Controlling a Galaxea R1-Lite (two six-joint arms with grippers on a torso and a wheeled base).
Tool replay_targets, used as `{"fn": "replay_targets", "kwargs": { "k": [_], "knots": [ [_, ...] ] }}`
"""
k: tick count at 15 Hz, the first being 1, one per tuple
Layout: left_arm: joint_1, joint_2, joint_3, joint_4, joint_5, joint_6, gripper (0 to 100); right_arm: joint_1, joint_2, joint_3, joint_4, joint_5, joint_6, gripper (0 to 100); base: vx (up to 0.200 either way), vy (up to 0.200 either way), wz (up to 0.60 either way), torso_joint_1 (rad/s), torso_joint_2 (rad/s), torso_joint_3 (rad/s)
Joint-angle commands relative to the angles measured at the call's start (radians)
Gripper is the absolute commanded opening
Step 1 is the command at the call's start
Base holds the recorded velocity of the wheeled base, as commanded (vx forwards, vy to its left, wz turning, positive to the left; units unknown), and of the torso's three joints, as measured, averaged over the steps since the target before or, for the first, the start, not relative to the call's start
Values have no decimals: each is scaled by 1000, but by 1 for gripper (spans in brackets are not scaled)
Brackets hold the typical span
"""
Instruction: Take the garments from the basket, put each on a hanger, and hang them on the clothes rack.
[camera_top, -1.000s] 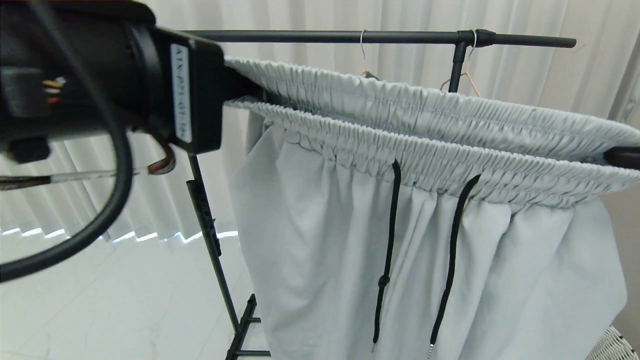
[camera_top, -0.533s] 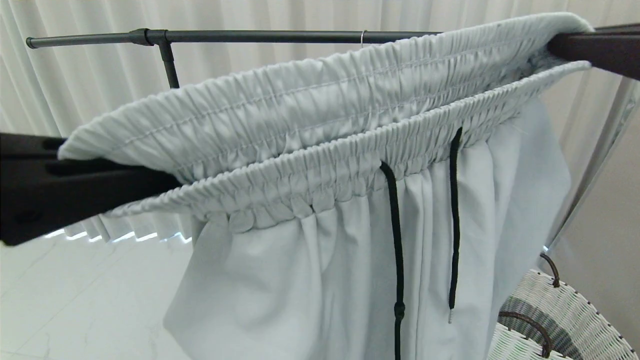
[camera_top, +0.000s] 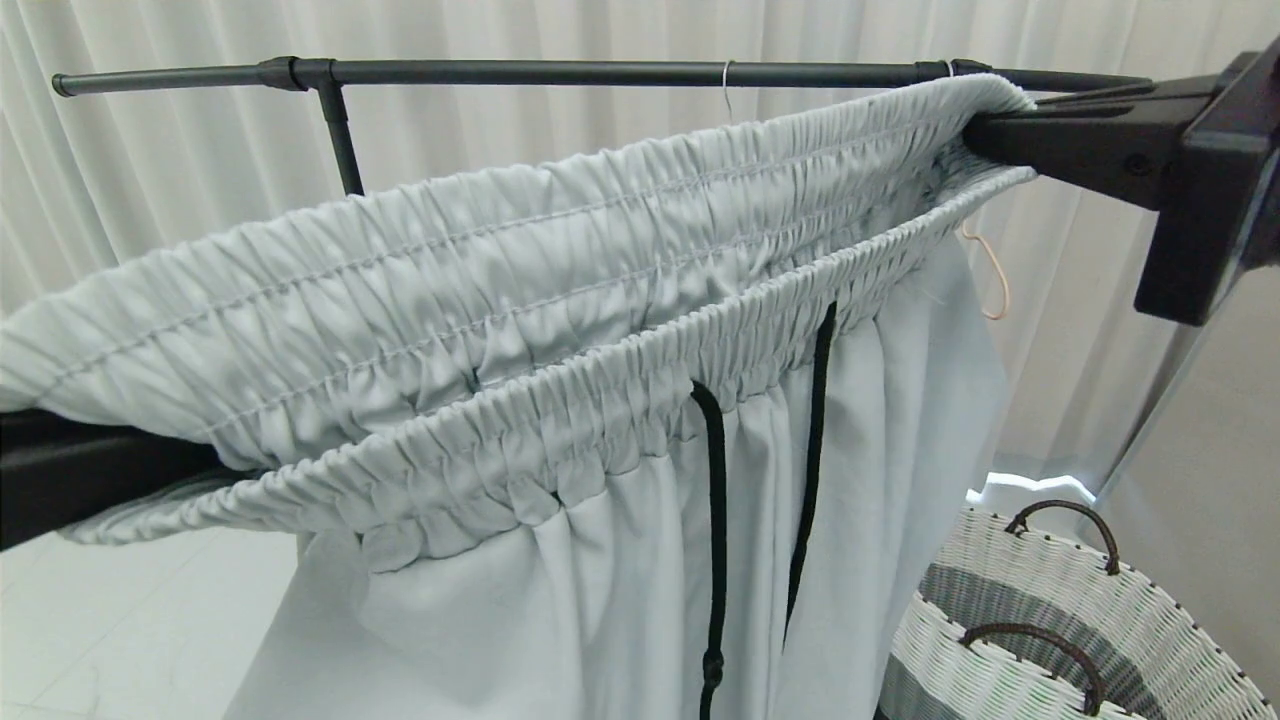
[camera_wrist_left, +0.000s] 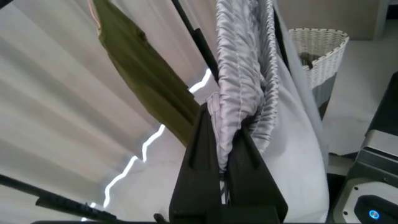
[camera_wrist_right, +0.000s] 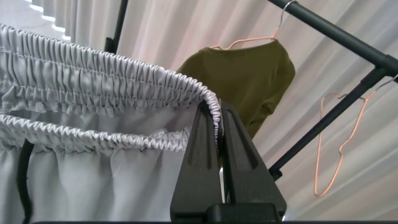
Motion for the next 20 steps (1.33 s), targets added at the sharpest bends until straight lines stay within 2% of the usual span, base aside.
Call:
{"fn": "replay_targets", "kwargs": {
  "k": [1,4,6,8,9,10,13,20],
  "knots": [
    [-7,2,1,-2,2,0,0,1,1,2,1,0,-1,0,0,0,0,0,0,0],
    [26,12,-30,-3,6,-8,0,1,-2,-9,1,0,1,0,0,0,0,0,0,0],
    [197,74,-117,-5,-3,-22,0,-4,-32,-24,24,-4,1,0,0,0,0,0,0,0],
    [257,141,-174,-69,-3,-68,0,-6,-71,-20,70,-4,1,0,0,0,0,0,0,0],
    [259,173,-186,-131,2,-103,0,-6,-95,-12,100,-4,3,0,0,0,0,0,0,0],
    [256,189,-186,-150,2,-128,0,-4,-110,-8,123,-4,6,0,0,0,0,0,0,0],
    [208,201,-169,-154,0,-134,0,-2,-109,-3,125,-3,9,0,0,0,0,0,0,0],
    [207,196,-157,-154,0,-137,0,-2,-110,2,125,-4,27,0,0,0,0,0,0,0]
  ]
}}
